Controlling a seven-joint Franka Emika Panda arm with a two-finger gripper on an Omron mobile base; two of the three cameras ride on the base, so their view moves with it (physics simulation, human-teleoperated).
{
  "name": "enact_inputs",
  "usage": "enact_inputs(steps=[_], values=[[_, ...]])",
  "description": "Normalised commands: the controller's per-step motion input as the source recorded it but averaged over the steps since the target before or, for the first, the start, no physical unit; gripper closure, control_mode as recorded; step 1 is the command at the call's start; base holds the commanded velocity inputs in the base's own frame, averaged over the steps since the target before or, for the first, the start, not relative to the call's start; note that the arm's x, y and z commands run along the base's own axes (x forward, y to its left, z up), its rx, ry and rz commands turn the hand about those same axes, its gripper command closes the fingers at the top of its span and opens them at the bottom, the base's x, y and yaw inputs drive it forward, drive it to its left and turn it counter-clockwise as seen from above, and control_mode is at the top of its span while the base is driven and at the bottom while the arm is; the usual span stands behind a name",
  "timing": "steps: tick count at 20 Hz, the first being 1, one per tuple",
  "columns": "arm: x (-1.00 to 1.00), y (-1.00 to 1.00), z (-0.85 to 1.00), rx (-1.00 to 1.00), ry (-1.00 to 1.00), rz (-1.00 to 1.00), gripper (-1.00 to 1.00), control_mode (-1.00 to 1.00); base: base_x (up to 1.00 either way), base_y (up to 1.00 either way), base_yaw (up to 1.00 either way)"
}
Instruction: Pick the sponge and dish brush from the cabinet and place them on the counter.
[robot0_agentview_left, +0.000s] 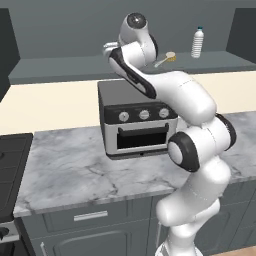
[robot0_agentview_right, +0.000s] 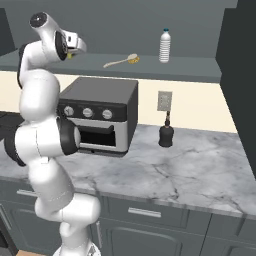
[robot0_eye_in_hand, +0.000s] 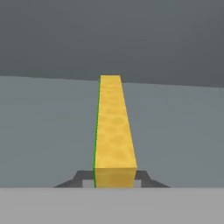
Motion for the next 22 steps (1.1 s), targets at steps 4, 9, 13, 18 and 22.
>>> enact_inputs(steps=[4,9,13,18,22], values=[[-1.0,-0.08,0.0,0.01,-0.07,0.05,1.0,-1.0,0.0,0.0,0.0],[-1.0,-0.08,0.0,0.01,-0.06,0.05,1.0,-1.0,0.0,0.0,0.0],[-0.94,-0.03,-0.03,0.01,-0.04,0.05,1.0,-1.0,0.0,0.0,0.0],[-0.74,0.0,-0.13,0.0,0.0,0.06,1.0,-1.0,0.0,0.0,0.0],[-0.79,0.0,-0.15,0.0,0.0,0.06,1.0,-1.0,0.0,0.0,0.0]])
